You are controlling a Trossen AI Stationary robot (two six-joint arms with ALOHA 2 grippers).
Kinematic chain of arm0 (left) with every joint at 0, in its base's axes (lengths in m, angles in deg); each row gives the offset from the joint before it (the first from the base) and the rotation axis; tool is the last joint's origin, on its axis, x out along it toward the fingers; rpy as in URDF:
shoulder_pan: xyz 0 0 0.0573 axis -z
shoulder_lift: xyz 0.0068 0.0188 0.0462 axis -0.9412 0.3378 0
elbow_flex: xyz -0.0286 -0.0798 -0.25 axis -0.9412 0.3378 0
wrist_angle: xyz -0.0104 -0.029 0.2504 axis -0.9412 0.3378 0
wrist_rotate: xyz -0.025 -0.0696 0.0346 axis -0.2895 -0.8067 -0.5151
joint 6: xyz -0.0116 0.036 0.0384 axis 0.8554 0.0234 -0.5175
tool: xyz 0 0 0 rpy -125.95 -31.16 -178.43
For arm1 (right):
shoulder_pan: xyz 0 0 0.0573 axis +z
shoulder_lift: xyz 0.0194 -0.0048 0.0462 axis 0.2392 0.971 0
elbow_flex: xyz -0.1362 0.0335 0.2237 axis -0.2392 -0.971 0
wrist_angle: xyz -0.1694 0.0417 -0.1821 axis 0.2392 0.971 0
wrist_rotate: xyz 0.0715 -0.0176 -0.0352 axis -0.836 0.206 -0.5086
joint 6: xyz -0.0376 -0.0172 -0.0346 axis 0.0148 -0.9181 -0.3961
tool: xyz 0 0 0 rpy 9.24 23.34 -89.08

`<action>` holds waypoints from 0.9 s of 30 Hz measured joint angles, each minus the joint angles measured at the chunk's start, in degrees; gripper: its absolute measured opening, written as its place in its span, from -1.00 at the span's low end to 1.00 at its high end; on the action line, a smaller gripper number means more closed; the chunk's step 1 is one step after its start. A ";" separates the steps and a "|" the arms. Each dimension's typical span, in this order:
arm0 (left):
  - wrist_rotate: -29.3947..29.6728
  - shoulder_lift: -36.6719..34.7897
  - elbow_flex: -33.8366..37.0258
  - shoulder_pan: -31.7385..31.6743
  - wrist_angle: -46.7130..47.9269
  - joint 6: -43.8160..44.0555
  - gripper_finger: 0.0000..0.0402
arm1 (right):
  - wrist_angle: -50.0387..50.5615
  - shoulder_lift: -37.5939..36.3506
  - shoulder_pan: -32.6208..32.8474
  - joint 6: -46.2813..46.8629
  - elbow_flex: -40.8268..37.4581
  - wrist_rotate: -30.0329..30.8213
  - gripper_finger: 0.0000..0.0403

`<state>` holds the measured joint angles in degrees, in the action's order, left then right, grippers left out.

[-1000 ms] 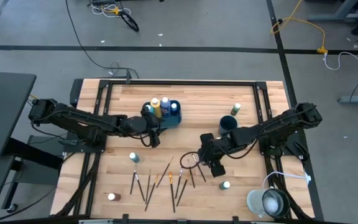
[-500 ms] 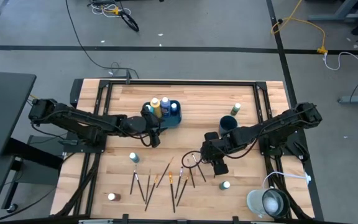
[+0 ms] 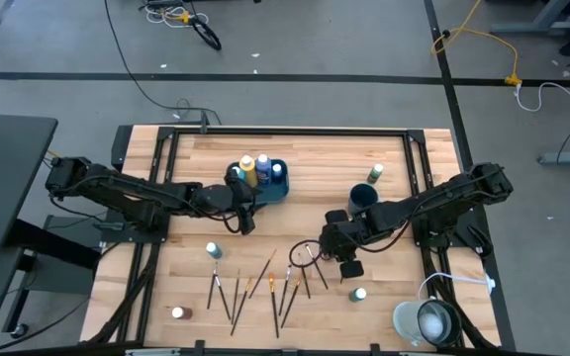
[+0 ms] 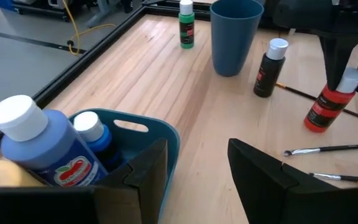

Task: Pick & Place Paint Supplies
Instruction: Put the red paint bottle into the blue bin

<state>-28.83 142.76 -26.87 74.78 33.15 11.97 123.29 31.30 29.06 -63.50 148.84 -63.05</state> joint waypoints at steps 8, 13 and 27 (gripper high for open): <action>-4.24 -3.70 0.07 0.01 0.66 1.92 -0.11 | -9.01 0.00 -0.68 -2.78 0.06 -0.13 -0.43; -5.39 -8.14 0.04 0.01 2.60 -0.75 -0.11 | -8.56 0.04 -2.62 -7.19 4.63 0.03 -0.40; -4.20 -10.64 0.02 0.01 5.34 -1.73 -0.11 | 6.49 11.98 -12.40 -28.88 32.28 -0.23 -0.42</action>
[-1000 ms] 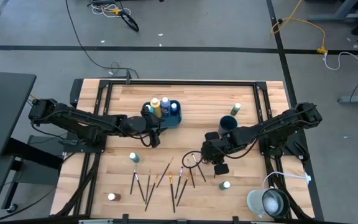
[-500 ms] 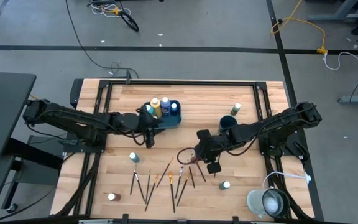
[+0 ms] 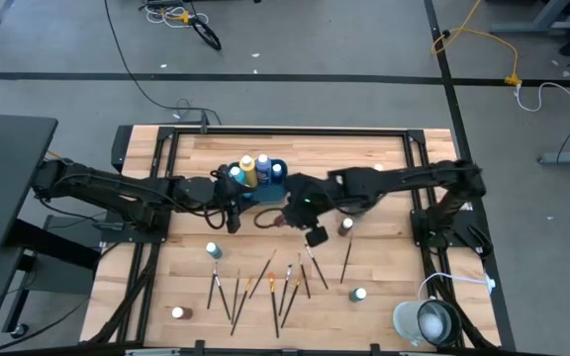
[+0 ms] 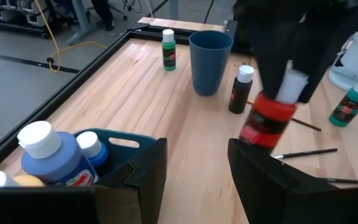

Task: Pick & Place Paint Supplies
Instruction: Put the red paint bottle into the blue bin

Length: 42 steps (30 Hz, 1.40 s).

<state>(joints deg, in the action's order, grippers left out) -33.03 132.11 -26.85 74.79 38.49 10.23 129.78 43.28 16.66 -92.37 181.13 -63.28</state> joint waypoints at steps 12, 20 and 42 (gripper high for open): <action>0.02 0.00 0.00 0.00 -0.13 -1.30 -0.11 | 4.78 10.33 -10.26 -4.59 10.08 0.14 -0.41; 0.02 0.00 0.00 -0.02 -0.16 -2.14 -0.11 | 4.25 14.32 -14.68 -5.20 10.03 -0.32 -0.41; 0.26 0.00 0.00 -0.02 -0.16 -2.44 -0.11 | 1.99 20.52 -18.18 -6.84 10.08 -0.15 -0.25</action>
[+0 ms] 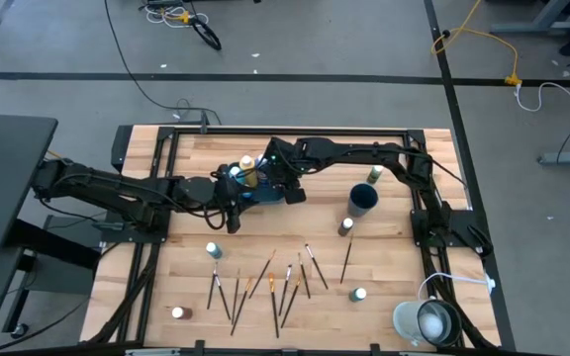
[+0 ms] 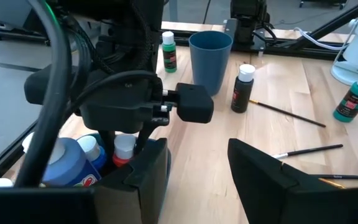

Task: Pick & Place Paint Supplies
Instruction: Put the red paint bottle into the blue bin

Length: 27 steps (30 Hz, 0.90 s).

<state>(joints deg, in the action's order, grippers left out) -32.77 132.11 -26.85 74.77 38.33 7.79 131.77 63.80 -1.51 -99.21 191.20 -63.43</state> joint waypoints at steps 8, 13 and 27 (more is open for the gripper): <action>0.00 0.00 0.00 0.00 0.02 -0.11 -0.11 | -1.03 0.00 0.00 -0.28 0.00 0.00 -0.18; 0.02 0.00 0.00 0.00 0.01 -0.11 -0.11 | -1.15 0.01 0.00 -0.38 0.00 -0.02 -0.16; 0.00 0.00 0.00 0.02 0.00 -0.09 -0.11 | -1.00 -2.27 2.77 -2.67 -0.04 2.95 -0.02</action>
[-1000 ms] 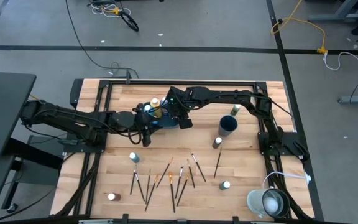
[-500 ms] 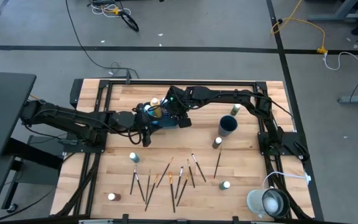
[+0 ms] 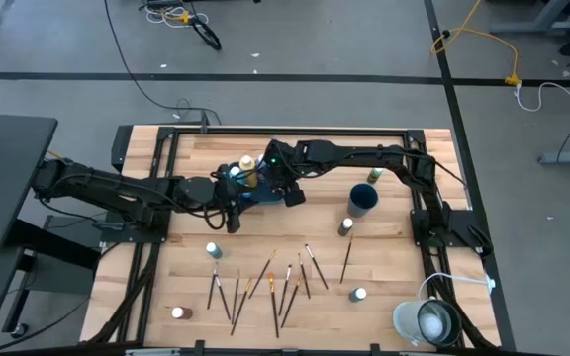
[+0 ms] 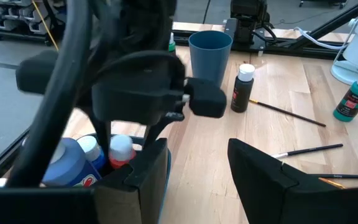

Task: Pick & Place Paint Supplies
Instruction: Put the red paint bottle into the blue bin, then put the green paint bottle into the blue bin

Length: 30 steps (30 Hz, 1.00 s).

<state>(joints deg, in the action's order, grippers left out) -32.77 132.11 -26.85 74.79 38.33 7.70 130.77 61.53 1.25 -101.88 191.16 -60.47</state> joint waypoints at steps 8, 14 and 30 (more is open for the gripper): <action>0.02 0.00 -0.02 -0.02 -0.07 0.00 -0.11 | 1.70 -3.32 1.80 0.39 0.00 7.19 -0.02; 0.13 0.02 -0.02 -0.01 -0.10 0.18 -0.11 | 4.38 -7.76 3.35 4.54 0.00 7.40 -0.04; 0.21 0.02 -0.02 0.00 -0.19 0.61 -0.11 | 12.85 -27.52 4.10 24.29 -11.25 1.79 -0.15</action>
<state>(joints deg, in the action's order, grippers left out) -32.55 132.13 -26.87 74.79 38.13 8.31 143.62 34.01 5.35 -77.59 179.91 -58.69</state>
